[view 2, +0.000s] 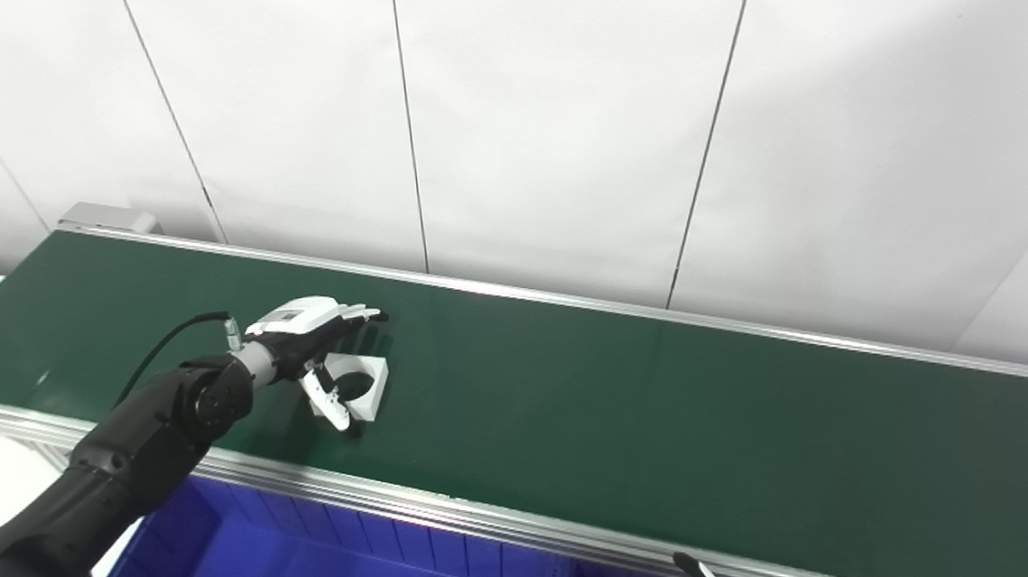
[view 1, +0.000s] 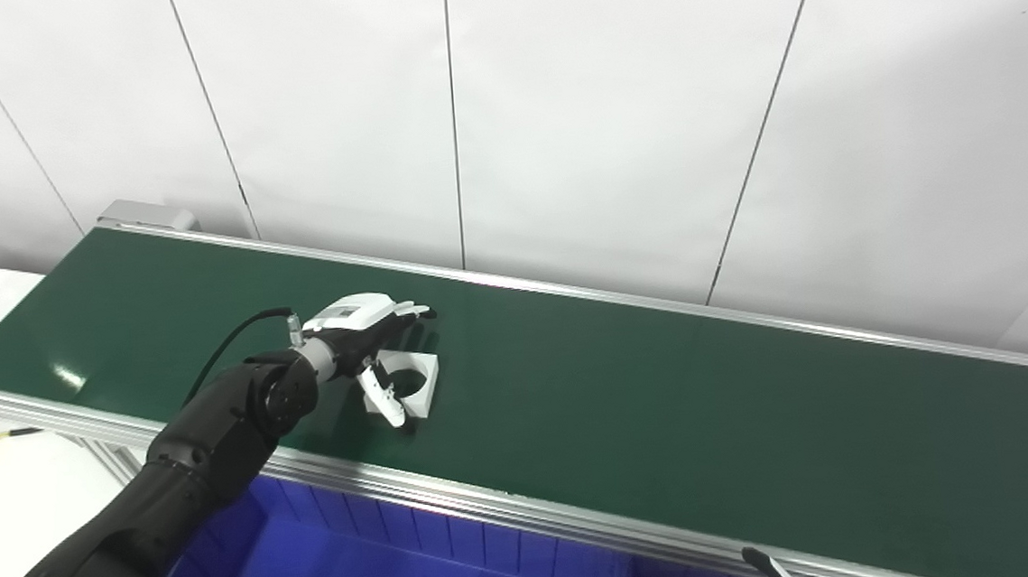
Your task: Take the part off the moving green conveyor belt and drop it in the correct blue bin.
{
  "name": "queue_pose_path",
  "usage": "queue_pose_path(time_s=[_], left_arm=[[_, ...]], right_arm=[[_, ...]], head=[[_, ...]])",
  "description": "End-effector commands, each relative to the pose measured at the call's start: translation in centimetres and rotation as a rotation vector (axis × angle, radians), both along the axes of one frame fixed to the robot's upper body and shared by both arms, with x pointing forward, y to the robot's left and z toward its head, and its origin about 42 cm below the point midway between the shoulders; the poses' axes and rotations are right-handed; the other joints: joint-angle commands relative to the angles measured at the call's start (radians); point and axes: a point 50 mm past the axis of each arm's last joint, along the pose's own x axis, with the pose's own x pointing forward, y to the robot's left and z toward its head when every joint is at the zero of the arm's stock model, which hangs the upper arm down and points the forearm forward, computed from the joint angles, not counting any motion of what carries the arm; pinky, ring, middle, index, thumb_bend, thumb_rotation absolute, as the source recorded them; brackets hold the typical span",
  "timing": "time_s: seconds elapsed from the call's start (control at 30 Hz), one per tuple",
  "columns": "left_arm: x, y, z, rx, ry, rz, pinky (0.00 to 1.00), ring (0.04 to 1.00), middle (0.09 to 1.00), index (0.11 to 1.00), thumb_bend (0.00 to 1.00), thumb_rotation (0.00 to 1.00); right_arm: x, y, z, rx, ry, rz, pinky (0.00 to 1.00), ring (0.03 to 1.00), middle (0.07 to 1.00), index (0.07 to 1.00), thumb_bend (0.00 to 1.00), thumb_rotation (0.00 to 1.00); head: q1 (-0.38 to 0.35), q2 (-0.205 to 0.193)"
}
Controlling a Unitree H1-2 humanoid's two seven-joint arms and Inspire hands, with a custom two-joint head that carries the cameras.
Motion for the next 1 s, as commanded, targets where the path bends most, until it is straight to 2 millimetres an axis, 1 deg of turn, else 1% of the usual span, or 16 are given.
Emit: queue_pose_path(time_s=[0.0,0.07,0.13,0.17,0.2,0.27,0.3,0.33,0.37,0.4,0.43,0.53,0.63,0.7,0.77,0.97], left_arm=[[0.6,1.2,0.9,0.054,-0.028,0.010,1.00,0.994,0.986,0.944,0.98,0.16],[0.6,1.1,0.5,0.062,-0.022,0.009,1.00,0.995,0.988,0.950,0.94,0.14],[0.4,0.9,0.0,0.031,-0.033,0.016,0.95,0.965,0.970,0.932,0.89,0.07],[0.3,0.8,-0.4,-0.004,-0.038,0.022,0.88,0.913,0.938,0.908,0.85,0.03],[0.2,0.7,-0.7,-0.035,-0.042,0.026,0.74,0.808,0.886,0.874,0.79,0.01],[0.0,0.5,-1.2,-0.078,-0.058,0.021,0.68,0.766,0.865,0.862,0.77,0.00],[-0.1,0.3,-1.5,-0.092,-0.069,0.014,0.61,0.690,0.780,0.778,0.66,0.00],[-0.1,0.1,-1.9,-0.106,-0.082,0.005,0.59,0.664,0.750,0.749,0.63,0.00],[-0.2,0.0,-2.1,-0.116,-0.092,-0.001,0.52,0.583,0.613,0.636,0.57,0.00],[-0.2,-0.2,-2.4,-0.125,-0.103,-0.006,0.47,0.533,0.528,0.566,0.53,0.00],[-0.2,-0.4,-2.5,-0.138,-0.111,-0.009,0.42,0.476,0.481,0.538,0.52,0.00],[-0.1,-0.6,-2.3,-0.162,-0.126,-0.016,0.39,0.438,0.465,0.510,0.52,0.00],[-0.1,-0.6,-1.9,-0.175,-0.144,-0.020,0.38,0.424,0.465,0.504,0.52,0.00],[-0.1,-0.6,-1.6,-0.169,-0.144,-0.017,0.38,0.423,0.465,0.504,0.52,0.00],[0.0,-0.5,-1.3,-0.159,-0.132,-0.011,0.40,0.450,0.475,0.500,0.52,0.00],[-0.2,0.1,-0.5,-0.173,-0.117,-0.016,0.41,0.455,0.474,0.499,0.52,0.00]], right_arm=[[0.2,0.0,1.2,0.021,-0.086,0.006,0.58,0.678,0.739,0.897,0.79,0.35],[0.2,-0.1,1.2,0.023,-0.085,0.007,0.59,0.682,0.741,0.899,0.78,0.34],[0.2,-0.1,1.3,0.025,-0.086,0.007,0.58,0.680,0.741,0.899,0.78,0.34],[0.2,-0.1,1.3,0.022,-0.088,0.006,0.58,0.681,0.742,0.900,0.78,0.34],[0.1,-0.1,1.3,0.022,-0.089,0.006,0.59,0.682,0.743,0.900,0.78,0.34],[0.1,-0.1,1.4,0.021,-0.092,0.006,0.59,0.682,0.744,0.900,0.78,0.34],[0.1,-0.1,1.4,0.019,-0.092,0.006,0.59,0.684,0.744,0.899,0.77,0.34],[0.0,-0.2,1.4,0.020,-0.092,0.006,0.59,0.684,0.745,0.899,0.77,0.34],[0.0,-0.2,1.4,0.021,-0.091,0.006,0.59,0.687,0.746,0.901,0.76,0.33],[0.0,-0.2,1.5,0.019,-0.093,0.004,0.59,0.689,0.747,0.902,0.76,0.33],[-0.1,-0.2,1.5,0.019,-0.095,0.003,0.59,0.686,0.744,0.900,0.76,0.34],[-0.1,-0.1,1.6,0.025,-0.095,0.005,0.59,0.689,0.747,0.905,0.76,0.34],[-0.1,-0.1,1.6,0.019,-0.097,0.001,0.59,0.687,0.746,0.903,0.76,0.35],[-0.1,-0.1,1.6,0.021,-0.097,0.000,0.59,0.688,0.747,0.903,0.76,0.36],[0.0,0.0,1.6,0.023,-0.098,-0.003,0.59,0.686,0.746,0.903,0.76,0.36],[0.1,0.1,1.7,0.018,-0.103,-0.005,0.58,0.684,0.745,0.899,0.77,0.38]], head=[[0.000,0.000],[0.000,0.002],[0.000,0.002],[0.000,0.002],[-0.003,0.008],[-0.004,0.012],[-0.004,0.012],[-0.001,0.014],[-0.001,0.014],[-0.002,0.016],[-0.002,0.018],[-0.002,0.021],[-0.001,0.023],[0.000,0.024],[-0.001,0.024],[-0.015,0.033]])
